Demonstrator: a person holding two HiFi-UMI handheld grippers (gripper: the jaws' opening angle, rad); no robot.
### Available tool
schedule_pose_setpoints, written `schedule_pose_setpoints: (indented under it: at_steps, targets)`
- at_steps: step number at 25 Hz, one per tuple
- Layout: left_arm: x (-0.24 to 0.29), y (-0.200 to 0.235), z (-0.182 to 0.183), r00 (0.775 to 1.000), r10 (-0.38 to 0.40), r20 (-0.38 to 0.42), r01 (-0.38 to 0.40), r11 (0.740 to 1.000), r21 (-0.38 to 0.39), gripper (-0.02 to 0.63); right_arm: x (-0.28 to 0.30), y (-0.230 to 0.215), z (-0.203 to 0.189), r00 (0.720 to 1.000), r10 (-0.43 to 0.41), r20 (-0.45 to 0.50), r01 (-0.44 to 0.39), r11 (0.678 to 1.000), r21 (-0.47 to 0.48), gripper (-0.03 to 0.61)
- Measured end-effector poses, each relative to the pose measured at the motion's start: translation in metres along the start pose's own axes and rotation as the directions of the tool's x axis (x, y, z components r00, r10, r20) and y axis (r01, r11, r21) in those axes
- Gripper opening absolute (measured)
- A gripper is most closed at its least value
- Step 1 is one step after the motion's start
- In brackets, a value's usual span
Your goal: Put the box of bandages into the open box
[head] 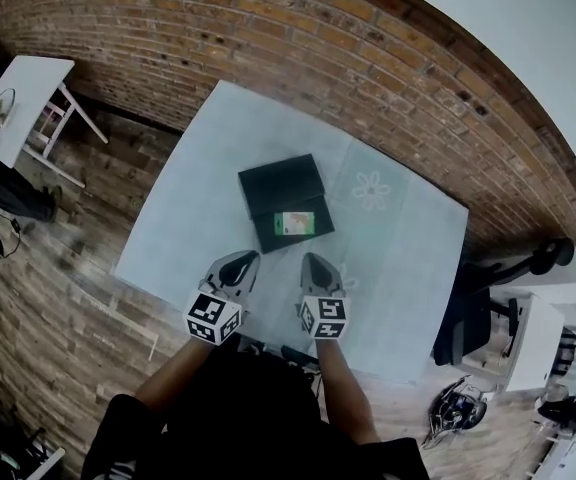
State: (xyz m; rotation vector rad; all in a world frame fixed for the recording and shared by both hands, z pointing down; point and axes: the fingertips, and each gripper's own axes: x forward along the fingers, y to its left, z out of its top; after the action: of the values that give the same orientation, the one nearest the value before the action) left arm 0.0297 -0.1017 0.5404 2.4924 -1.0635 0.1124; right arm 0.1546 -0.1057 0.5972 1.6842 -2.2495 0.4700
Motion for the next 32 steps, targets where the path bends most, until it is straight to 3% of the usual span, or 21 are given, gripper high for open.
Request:
schedule_pose_setpoints:
  at_steps: [13,32]
  targets:
    - [-0.022,-0.029,0.016,0.998,0.010,0.055,-0.012,0.999,0.030,0.043,-0.073,0.018,0.025,0.990,-0.032,0.134,0.025,0.998,0.055,0.026]
    - [-0.027,-0.049,0.009,0.998,0.009,0.059,-0.012,0.999,0.053,0.043,-0.100,0.020,0.032,0.986,-0.032,0.161,0.027,0.999,0.035,0.025]
